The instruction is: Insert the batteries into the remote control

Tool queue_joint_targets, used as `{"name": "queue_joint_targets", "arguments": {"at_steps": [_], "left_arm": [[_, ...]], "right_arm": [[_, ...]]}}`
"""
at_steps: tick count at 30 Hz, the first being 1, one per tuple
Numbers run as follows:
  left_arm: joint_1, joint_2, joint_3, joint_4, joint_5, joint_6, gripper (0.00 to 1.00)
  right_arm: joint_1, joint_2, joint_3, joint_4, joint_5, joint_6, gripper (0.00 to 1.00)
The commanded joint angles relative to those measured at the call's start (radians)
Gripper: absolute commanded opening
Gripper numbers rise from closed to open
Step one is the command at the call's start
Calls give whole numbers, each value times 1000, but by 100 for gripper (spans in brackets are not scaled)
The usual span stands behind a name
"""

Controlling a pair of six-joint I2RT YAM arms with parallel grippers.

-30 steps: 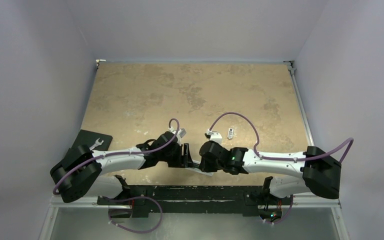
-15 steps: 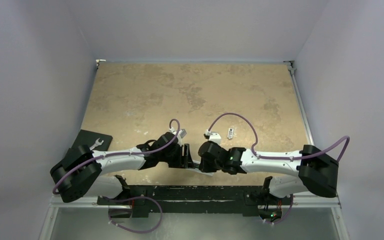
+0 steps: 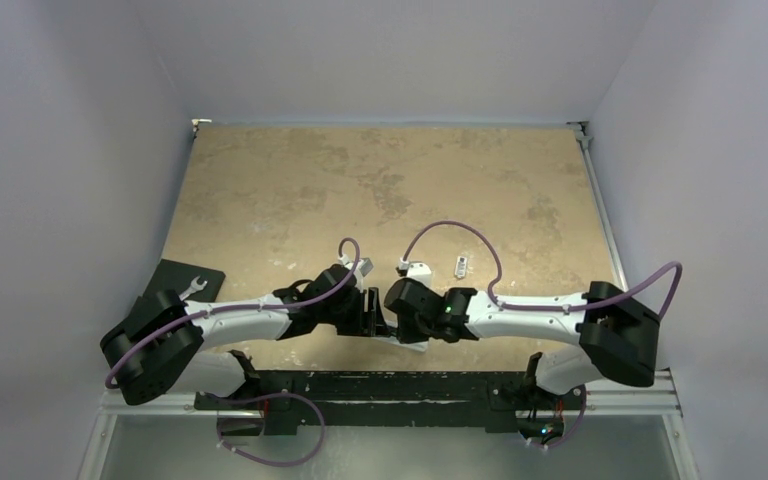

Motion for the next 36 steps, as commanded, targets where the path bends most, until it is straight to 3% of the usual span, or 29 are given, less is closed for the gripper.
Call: {"name": "queue_joint_targets", "arguments": {"at_steps": [1,14,26,36], "left_arm": [[-14,8,1,27,0,-4,56],[-14,-2,6,-3,-21,3,56],[-14,-15,18,-33,-53,6,56],[-15,-39,25,-106,-81,10,57]], "right_arm": [[1,75,88,-38,72,-51,11],[3,201,171,-84,67,-156,8],[3,166,188,-87,62,-173,7],[2,48,212,-153,113,-197,18]]}}
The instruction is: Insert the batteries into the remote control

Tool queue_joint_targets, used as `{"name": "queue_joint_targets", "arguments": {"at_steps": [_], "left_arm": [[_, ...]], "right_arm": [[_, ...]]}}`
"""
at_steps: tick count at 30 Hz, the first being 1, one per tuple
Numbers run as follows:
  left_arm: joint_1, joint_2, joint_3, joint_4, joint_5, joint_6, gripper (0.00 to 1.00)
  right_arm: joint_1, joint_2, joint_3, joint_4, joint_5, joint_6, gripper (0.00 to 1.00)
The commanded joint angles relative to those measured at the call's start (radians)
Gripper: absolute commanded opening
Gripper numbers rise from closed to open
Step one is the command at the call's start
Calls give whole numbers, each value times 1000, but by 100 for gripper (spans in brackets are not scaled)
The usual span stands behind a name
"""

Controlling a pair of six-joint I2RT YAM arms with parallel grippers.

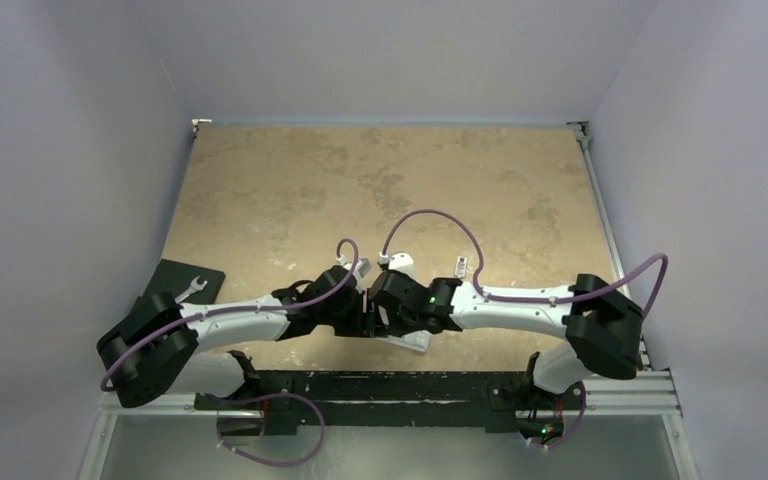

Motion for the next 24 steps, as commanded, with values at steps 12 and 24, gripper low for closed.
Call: {"name": "queue_joint_targets", "arguments": {"at_steps": [12,24], "left_arm": [[-4,-72,76,-176,-99,50,58],[-4,-155,151,-314,-167,90,61]], "right_arm": [[-43,-211,27,-158,200,-44,35],[-185,-291,10,-196,260,-82,54]]}}
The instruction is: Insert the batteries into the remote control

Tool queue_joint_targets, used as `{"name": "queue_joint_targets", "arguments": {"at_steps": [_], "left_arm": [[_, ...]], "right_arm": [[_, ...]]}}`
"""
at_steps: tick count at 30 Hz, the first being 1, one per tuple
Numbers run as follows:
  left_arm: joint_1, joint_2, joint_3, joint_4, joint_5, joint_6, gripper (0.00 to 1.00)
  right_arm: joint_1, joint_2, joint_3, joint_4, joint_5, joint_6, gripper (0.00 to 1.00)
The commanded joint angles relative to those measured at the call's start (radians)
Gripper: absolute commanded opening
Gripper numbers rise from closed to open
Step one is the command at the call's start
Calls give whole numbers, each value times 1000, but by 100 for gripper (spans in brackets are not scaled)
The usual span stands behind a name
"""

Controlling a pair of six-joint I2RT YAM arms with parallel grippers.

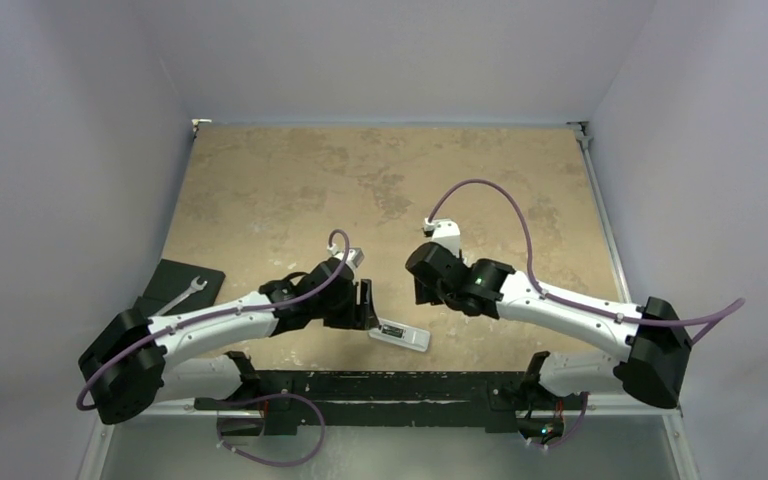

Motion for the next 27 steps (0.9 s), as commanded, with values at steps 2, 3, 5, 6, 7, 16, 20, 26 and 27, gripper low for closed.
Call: {"name": "queue_joint_targets", "arguments": {"at_steps": [2,3,5,6,7,16,20,26,27], "left_arm": [[-4,-62,58,-75,-61,38,61],[-4,-68,62,-85,-69,42,61],[-4,-81,67,-105,-79,47,62],[-4,-87,68,-110,-81,47,62],[-4,-93,68,-116,-85,48,62],[-4,-128,53,-141,-100,51,62],[-4,-128,46,-136,-101,52,62],[-4,-130,42,-134,-101,53,62],[-4,-131,40,-135,-101,52,62]], "right_arm": [[-82,-31,6,-18,54,-38,62],[-98,-33,6,-17,57,-44,65],[-130,-38,2,-6,59,-63,68],[-146,-41,1,-1,57,-71,69],[-163,-43,-3,7,54,-81,70],[-323,3,-29,73,17,-129,75],[-376,58,-30,110,2,-134,75],[-421,148,-18,142,-7,-105,73],[-426,162,-19,151,-14,-102,72]]}}
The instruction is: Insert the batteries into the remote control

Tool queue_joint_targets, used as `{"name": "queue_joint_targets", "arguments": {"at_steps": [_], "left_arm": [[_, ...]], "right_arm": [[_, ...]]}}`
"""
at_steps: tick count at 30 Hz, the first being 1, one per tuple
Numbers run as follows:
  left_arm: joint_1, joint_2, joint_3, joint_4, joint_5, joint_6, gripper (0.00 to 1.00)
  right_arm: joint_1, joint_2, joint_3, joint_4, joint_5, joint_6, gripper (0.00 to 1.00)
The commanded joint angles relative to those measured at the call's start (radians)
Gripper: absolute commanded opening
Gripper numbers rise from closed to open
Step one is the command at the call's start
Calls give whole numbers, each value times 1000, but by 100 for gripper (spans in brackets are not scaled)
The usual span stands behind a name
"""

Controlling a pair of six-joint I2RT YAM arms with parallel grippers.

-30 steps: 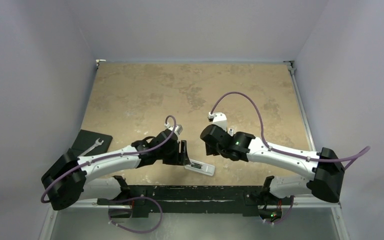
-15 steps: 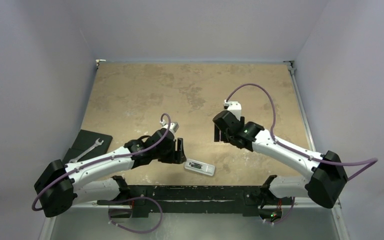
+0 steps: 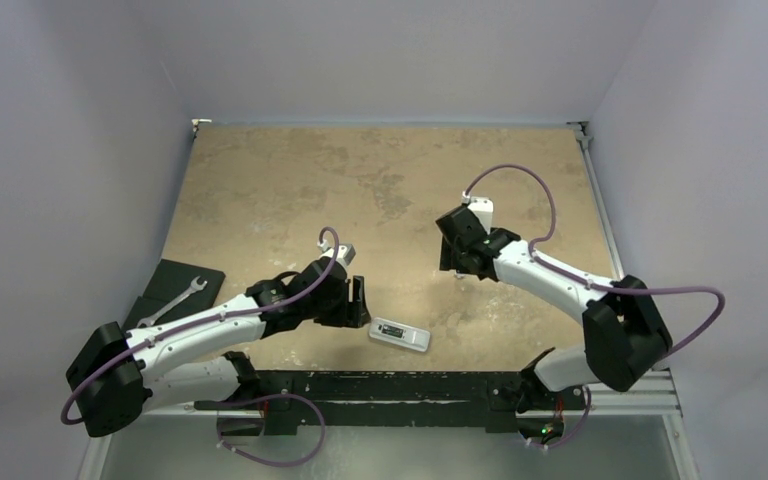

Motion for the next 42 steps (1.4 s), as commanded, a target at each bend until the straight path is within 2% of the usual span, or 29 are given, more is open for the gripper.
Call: {"name": "queue_joint_targets", "arguments": {"at_steps": [1,27,42], "left_arm": [[-4,-20,6,3,-15,21,62],[-4,2,4,15,-11,24,62],[-4,18,10,27,-5,29,62]], "right_arm": [[-22,41,6,64,-21,14,71],[-83,203,39,111,-113,63,59],[-85,219,42,92,-121,105,52]]}}
